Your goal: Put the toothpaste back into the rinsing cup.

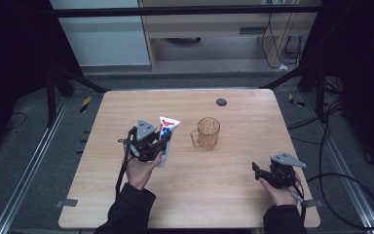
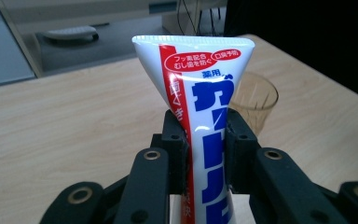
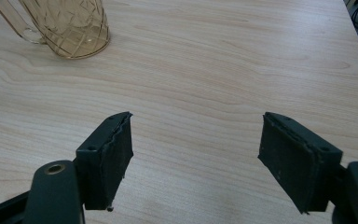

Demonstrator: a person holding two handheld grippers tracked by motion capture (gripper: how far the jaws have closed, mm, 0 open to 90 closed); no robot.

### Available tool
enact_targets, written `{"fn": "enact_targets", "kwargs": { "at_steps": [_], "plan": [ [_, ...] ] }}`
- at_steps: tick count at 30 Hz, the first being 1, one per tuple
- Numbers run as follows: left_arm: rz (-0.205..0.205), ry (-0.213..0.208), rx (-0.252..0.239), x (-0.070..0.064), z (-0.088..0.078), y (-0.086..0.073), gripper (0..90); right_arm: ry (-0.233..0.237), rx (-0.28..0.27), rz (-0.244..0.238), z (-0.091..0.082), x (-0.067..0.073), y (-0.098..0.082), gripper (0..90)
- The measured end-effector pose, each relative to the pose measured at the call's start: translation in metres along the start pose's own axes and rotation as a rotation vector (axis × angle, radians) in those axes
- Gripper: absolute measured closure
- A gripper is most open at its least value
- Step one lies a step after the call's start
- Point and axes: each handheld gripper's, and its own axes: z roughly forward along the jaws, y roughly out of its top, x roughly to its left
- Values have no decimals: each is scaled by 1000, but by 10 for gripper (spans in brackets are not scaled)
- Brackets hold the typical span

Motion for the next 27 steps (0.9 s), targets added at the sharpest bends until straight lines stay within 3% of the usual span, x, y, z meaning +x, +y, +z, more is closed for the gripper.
{"fn": "enact_targets", "kwargs": {
  "at_steps": [8,17,27],
  "plan": [
    [-40,36,-114,-3,14,14,727,-6,-6,-4,1,-1,-1,242],
    [-79,41,-169,-4,34,25,726,-1,-7,7,2,-1,-2,234],
    [-68,47,-221,-15,59,48,726,5,-17,14,3,-1,-2,214]
  ]
}}
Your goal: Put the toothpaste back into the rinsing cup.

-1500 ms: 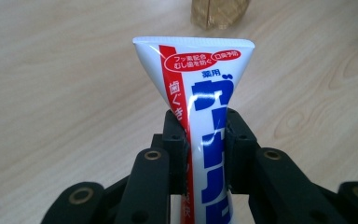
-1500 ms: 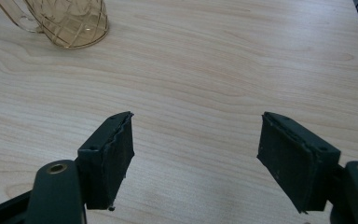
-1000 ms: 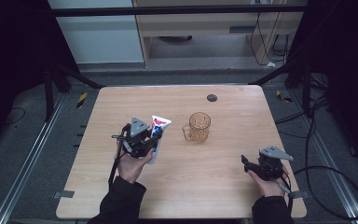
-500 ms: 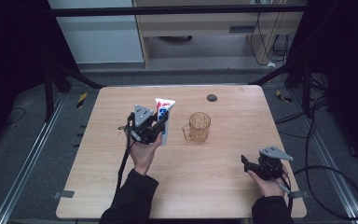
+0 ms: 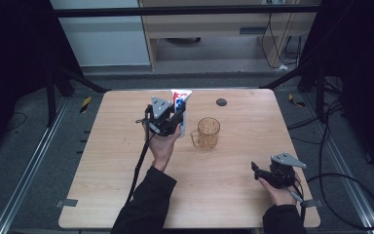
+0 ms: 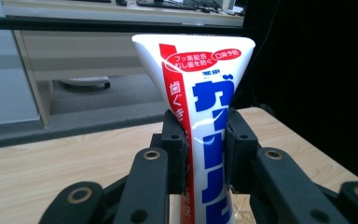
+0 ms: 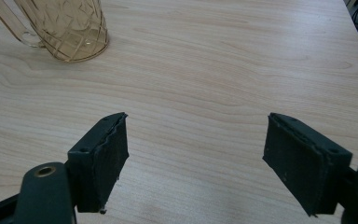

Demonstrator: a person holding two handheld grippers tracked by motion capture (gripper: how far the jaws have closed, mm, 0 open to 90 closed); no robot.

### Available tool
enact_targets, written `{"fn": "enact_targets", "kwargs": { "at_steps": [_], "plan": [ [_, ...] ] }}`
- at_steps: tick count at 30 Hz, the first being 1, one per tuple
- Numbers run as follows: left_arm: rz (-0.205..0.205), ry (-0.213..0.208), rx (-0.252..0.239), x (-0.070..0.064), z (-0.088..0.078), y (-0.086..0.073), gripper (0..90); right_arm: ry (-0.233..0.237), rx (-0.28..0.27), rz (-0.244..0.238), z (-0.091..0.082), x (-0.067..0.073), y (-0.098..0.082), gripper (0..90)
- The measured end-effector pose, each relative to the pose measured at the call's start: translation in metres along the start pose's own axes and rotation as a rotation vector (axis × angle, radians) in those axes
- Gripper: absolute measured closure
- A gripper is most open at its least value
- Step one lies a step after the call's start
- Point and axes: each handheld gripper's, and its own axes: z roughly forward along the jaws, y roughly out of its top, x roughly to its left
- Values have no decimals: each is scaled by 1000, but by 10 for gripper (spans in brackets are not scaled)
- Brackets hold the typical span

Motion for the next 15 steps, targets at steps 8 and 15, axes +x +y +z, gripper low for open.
{"fn": "enact_targets", "kwargs": {
  "at_steps": [8,15],
  "plan": [
    [-5,-4,-28,-12,20,7,725,1,-8,5,0,-2,0,200],
    [2,-8,-30,-21,36,6,724,-5,-8,8,1,-2,0,184]
  ]
}}
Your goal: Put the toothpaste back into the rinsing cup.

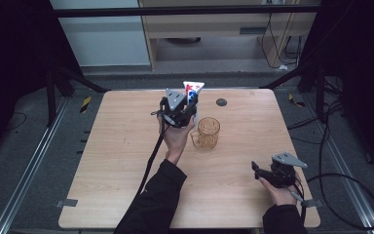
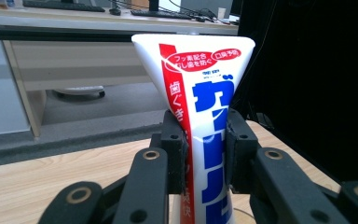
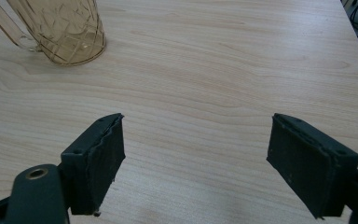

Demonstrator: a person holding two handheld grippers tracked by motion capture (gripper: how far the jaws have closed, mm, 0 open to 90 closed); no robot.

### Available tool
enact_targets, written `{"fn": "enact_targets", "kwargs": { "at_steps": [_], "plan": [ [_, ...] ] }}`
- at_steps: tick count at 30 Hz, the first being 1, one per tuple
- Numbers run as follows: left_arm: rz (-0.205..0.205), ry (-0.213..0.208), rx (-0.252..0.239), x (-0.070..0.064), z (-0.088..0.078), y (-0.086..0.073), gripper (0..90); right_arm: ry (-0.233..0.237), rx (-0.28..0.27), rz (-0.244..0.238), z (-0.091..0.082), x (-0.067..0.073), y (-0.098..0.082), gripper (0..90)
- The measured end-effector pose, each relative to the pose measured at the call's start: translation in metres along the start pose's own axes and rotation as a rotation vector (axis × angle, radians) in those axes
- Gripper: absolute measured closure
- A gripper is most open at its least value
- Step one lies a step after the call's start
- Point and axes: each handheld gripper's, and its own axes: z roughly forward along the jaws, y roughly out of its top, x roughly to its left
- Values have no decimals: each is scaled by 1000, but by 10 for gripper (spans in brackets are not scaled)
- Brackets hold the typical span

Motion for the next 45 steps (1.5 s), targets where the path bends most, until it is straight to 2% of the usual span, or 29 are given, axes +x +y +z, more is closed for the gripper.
{"fn": "enact_targets", "kwargs": {
  "at_steps": [17,31,36,45],
  "plan": [
    [13,-4,-32,-19,26,6,724,3,4,0,1,1,0,178],
    [11,-8,-21,-31,45,-7,722,6,5,2,2,1,0,178],
    [-2,-9,-6,-29,51,-12,721,6,3,-5,2,1,0,178],
    [6,-18,16,-31,58,-24,720,10,9,-6,3,2,-1,179]
  ]
}}
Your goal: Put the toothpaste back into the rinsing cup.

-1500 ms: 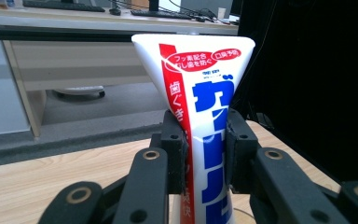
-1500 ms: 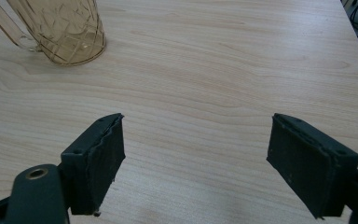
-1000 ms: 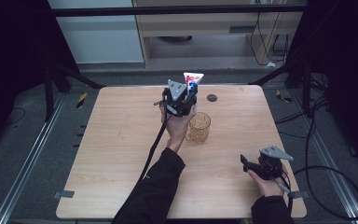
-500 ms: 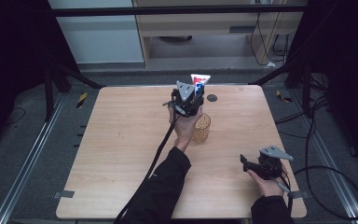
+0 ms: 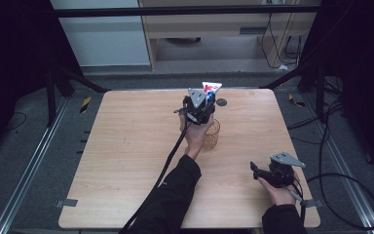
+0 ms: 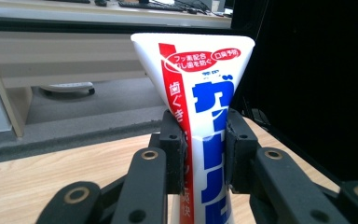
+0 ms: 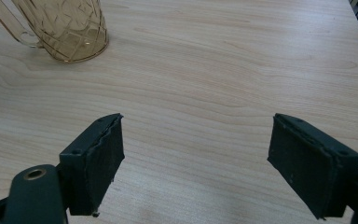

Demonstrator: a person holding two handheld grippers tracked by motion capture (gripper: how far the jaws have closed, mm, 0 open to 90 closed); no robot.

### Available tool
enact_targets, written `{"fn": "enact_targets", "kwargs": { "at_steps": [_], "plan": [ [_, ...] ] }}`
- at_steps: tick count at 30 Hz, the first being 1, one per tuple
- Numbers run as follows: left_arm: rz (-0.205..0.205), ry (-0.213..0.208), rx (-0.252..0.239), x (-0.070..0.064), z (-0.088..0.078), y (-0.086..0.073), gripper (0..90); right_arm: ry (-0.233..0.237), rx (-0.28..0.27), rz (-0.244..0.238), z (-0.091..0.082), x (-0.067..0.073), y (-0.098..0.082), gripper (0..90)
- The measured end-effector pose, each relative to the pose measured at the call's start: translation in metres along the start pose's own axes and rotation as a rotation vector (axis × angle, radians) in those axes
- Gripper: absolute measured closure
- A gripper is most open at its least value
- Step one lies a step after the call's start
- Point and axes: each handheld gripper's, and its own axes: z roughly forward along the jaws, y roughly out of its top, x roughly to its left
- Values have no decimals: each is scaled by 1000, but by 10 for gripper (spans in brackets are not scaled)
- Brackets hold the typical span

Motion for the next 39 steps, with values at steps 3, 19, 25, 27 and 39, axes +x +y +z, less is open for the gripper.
{"fn": "enact_targets", "kwargs": {
  "at_steps": [3,19,25,27,39],
  "plan": [
    [12,1,9,-1,2,-4,720,3,1,0,0,1,0,180],
    [28,-5,52,-4,5,-34,715,4,-1,-12,1,1,0,180],
    [40,-6,72,-6,4,-47,712,5,1,-12,1,1,0,180],
    [43,-6,77,-6,4,-52,711,5,1,-13,1,1,0,180],
    [47,-5,100,-1,-2,-60,704,7,2,-8,1,2,0,179]
  ]
}}
